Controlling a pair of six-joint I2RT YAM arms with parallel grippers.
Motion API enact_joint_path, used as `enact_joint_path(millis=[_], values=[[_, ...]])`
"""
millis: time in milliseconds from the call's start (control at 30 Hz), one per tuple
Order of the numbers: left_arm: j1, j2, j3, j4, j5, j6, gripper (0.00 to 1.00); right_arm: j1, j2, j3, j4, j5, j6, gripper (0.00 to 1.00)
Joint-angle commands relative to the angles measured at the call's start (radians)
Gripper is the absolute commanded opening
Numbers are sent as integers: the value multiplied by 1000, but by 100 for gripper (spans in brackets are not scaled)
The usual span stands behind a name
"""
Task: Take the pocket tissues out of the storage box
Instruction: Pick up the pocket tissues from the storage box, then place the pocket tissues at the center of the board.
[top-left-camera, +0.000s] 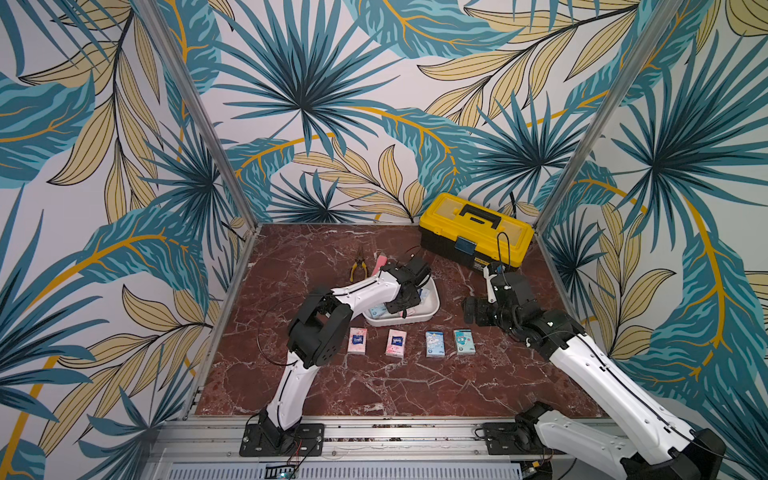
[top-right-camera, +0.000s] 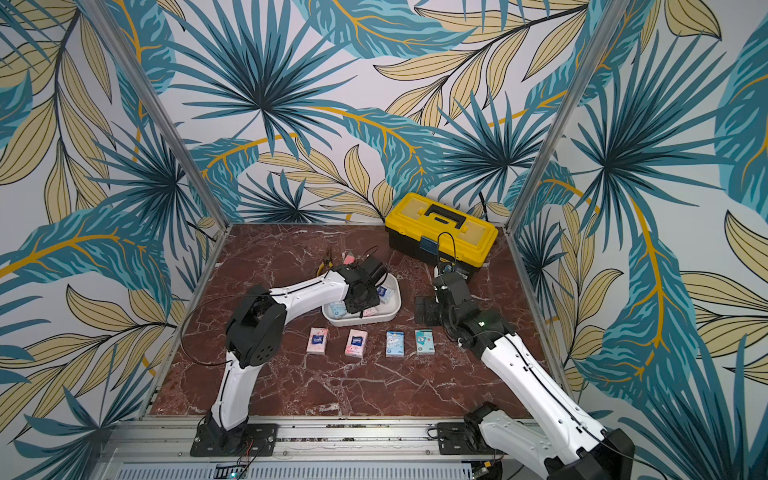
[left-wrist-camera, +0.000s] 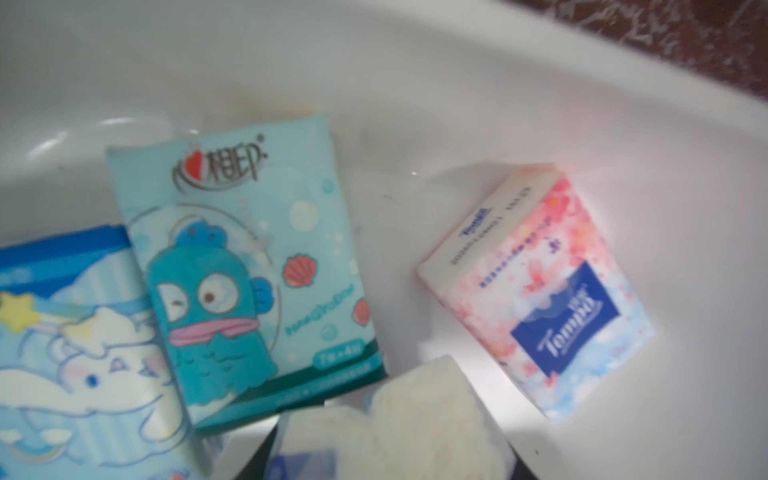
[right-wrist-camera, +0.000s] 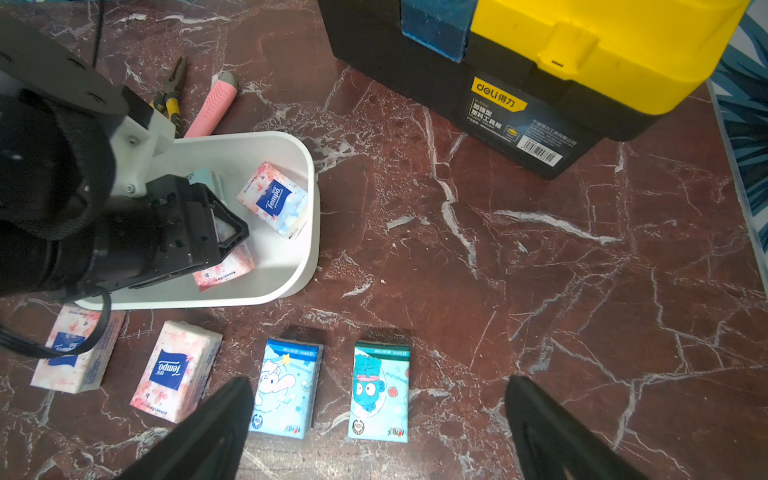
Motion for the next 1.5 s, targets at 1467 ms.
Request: enact_joint_path(millis=[1467], values=[[27, -701, -806, -109, 327, 397, 52, -7, 18, -48, 56, 1, 49, 99]])
